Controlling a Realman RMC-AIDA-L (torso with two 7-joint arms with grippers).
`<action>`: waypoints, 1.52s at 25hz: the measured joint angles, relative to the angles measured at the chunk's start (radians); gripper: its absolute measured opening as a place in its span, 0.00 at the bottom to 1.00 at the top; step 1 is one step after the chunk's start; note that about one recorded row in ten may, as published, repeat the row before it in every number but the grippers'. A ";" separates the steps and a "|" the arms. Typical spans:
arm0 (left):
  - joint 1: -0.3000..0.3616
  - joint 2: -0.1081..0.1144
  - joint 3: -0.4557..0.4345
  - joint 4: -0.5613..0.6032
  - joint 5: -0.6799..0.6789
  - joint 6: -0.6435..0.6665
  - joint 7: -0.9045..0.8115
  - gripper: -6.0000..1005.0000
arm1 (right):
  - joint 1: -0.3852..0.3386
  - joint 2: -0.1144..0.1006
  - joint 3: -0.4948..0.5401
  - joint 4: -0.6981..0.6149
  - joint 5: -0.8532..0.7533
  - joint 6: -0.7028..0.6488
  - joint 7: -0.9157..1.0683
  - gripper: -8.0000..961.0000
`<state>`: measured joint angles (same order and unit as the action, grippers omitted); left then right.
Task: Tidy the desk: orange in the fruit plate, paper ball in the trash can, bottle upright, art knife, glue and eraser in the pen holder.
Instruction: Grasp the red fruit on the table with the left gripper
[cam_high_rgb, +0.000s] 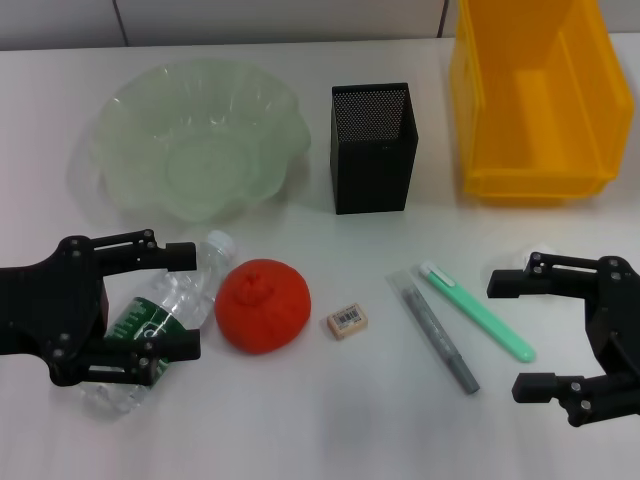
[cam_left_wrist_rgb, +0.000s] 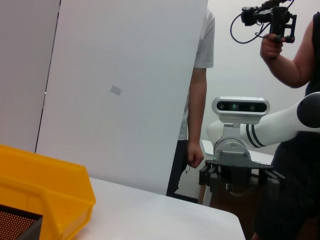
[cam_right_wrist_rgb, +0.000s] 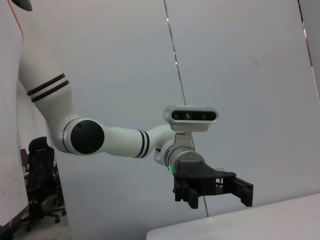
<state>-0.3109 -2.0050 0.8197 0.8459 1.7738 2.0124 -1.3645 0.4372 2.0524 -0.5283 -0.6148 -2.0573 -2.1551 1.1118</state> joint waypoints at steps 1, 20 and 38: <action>0.000 0.000 0.000 0.000 0.000 0.000 0.000 0.84 | 0.000 0.000 0.000 0.000 0.000 0.000 0.000 0.87; -0.102 -0.004 -0.010 0.011 0.136 -0.086 -0.079 0.83 | -0.044 0.001 0.033 0.006 0.000 0.066 -0.005 0.87; -0.267 -0.066 0.055 -0.037 0.425 -0.404 -0.104 0.83 | -0.096 0.008 0.048 0.006 -0.002 0.106 -0.010 0.87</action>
<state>-0.5774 -2.0707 0.8751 0.8088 2.1986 1.6083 -1.4681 0.3416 2.0602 -0.4802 -0.6090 -2.0596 -2.0493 1.1019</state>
